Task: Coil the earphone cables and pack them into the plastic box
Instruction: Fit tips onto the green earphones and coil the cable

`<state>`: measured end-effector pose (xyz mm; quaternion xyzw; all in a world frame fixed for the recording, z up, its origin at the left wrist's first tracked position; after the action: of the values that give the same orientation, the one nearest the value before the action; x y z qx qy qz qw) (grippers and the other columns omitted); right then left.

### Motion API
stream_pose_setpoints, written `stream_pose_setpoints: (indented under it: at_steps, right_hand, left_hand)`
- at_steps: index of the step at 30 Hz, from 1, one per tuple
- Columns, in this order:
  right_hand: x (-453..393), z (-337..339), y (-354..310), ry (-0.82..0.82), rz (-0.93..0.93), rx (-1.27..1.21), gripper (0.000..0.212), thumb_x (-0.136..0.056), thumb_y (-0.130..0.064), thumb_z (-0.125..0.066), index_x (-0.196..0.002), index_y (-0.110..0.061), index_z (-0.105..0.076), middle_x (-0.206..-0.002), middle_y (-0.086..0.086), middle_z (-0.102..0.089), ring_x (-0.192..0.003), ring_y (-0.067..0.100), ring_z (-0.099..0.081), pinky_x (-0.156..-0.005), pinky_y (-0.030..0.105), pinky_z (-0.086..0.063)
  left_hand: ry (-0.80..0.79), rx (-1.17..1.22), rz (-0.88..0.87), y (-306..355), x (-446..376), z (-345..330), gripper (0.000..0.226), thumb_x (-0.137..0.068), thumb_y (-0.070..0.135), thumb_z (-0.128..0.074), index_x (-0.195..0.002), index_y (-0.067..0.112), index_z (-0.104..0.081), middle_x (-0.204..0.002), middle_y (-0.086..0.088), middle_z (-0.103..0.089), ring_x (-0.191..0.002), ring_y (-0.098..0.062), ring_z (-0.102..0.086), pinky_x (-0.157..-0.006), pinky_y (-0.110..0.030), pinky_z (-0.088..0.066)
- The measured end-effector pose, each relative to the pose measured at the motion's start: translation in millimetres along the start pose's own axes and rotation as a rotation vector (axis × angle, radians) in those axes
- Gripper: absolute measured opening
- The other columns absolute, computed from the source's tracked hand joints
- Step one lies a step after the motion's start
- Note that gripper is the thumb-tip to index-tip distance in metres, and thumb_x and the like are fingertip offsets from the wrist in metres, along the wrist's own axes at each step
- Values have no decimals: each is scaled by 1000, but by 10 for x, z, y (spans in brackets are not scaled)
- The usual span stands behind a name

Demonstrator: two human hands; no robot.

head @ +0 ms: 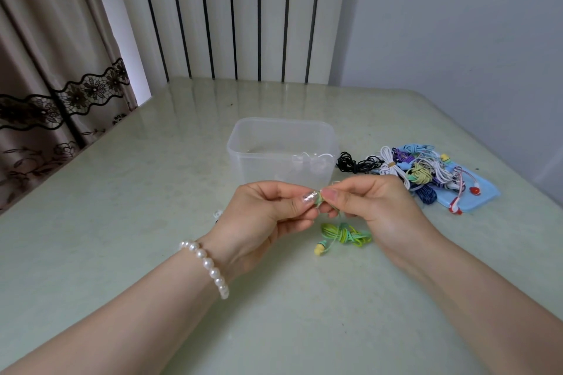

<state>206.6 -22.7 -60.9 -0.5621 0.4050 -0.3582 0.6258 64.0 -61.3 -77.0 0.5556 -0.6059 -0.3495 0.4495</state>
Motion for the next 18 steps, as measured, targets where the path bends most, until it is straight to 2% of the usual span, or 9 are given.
stream_pose_setpoints:
  at_steps: [3,6,9,12,15,17,18]
  right_hand:
    - [-10,-1,33,2,-22,-3,13,-59,-22,-66,-65,-11,-70,-57,2,-67,-57,10,-60,-61,19,-52]
    - [-19,-11,57,36,-9,34,3,-70,-10,-68,-68,-8,-69,-55,0,-66,-55,6,-61,-61,16,-52]
    - [-24,0,63,79,78,224,12,-76,-7,-68,-69,-17,-71,-68,6,-71,-64,11,-62,-67,22,-51]
    - [-27,4,74,33,99,299,12,-79,-12,-67,-75,-22,-72,-80,13,-72,-71,10,-61,-72,23,-49]
    - [-51,71,64,131,241,474,9,-80,-14,-67,-85,-18,-72,-82,2,-67,-74,7,-58,-69,9,-41]
    - [-36,114,8,167,370,620,5,-73,-18,-74,-78,-16,-73,-74,-3,-62,-71,9,-55,-66,10,-40]
    - [-21,123,-4,128,409,686,6,-70,-22,-73,-72,-17,-72,-70,-5,-61,-68,10,-54,-65,14,-40]
  left_hand:
    - [10,-8,1,-12,-7,14,11,-58,7,-66,-68,2,-69,-63,-11,-70,-54,-10,-65,-54,-19,-55]
    - [-9,-31,7,-12,-15,13,8,-71,3,-63,-76,-2,-67,-71,-13,-72,-59,-12,-68,-57,-20,-56]
    - [-12,-83,-10,20,-11,21,9,-79,1,-59,-81,-3,-66,-74,-13,-72,-64,-14,-69,-61,-21,-57]
    - [26,-150,-53,67,-7,39,5,-77,-5,-61,-80,-5,-66,-69,-12,-70,-60,-15,-68,-59,-21,-57]
    - [89,-199,-90,112,-19,79,6,-74,-10,-63,-75,-5,-65,-65,-11,-69,-58,-15,-68,-62,-22,-58]
    - [128,-208,-109,139,-39,121,8,-73,-10,-64,-73,-3,-66,-65,-10,-70,-61,-17,-68,-66,-24,-58]
    - [141,-210,-115,147,-48,137,8,-72,-11,-65,-72,-2,-66,-65,-10,-70,-62,-17,-68,-67,-26,-58]
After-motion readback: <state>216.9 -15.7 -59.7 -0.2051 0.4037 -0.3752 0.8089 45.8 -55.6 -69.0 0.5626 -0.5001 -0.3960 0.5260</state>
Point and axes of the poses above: each hand's wrist, its own x-axis away from the middle knuckle, its own z-axis out of the back of the hand, y = z × x, the point moved 2 cm from there along -x, towards the middle knuckle
